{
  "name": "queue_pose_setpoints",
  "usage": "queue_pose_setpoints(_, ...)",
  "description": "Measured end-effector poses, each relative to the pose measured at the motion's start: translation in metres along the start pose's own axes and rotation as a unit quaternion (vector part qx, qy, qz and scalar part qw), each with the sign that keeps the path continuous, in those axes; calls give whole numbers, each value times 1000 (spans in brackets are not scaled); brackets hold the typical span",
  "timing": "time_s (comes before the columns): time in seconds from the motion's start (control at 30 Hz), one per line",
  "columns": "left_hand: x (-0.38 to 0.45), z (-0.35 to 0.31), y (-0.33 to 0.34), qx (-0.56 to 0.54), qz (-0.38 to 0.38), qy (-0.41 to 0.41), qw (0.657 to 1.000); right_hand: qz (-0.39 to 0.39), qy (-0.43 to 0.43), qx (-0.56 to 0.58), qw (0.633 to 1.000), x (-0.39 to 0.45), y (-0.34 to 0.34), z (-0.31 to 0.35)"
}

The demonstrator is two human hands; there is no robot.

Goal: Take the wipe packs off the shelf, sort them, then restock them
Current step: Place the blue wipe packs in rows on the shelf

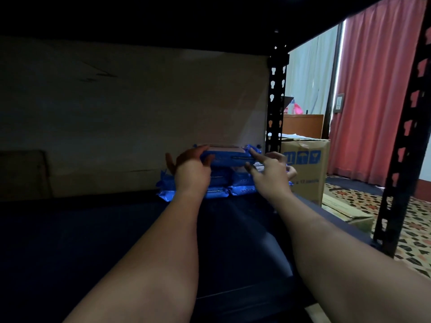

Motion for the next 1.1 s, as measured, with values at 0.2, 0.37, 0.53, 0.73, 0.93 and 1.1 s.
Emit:
queue_pose_setpoints(0.2, -2, 28, -1, 5, 47, -20, 999, 76, -4, -25, 997, -5, 2, -6)
queue_pose_setpoints(0.37, 0, 37, -25, 36, 34, -197, 979, 48, 101, 50, 993, -4, -13, -27)
queue_pose_setpoints(0.53, -7, 54, -30, -116, 103, -168, 973, 123, 130, 76, 981, -2, -16, -42)
queue_pose_setpoints(0.73, -6, 61, -24, -63, 138, -124, 981, 122, 85, 33, 988, 5, -8, -46)
queue_pose_setpoints(0.93, -5, 59, -19, -45, 131, -100, 985, 131, 73, 17, 989, 8, -6, -46)
queue_pose_setpoints(1.1, -4, 61, -16, -72, 121, -100, 985, 150, 89, 34, 984, 9, -4, -48)
Point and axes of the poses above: each hand's wrist, its own x-axis towards the middle knuckle, its own y-axis out of the palm, z = x × y, the point moved 1 cm from there along x, towards the middle knuckle, and after that the axes turned 2 degrees about z, right-handed, at the moved point
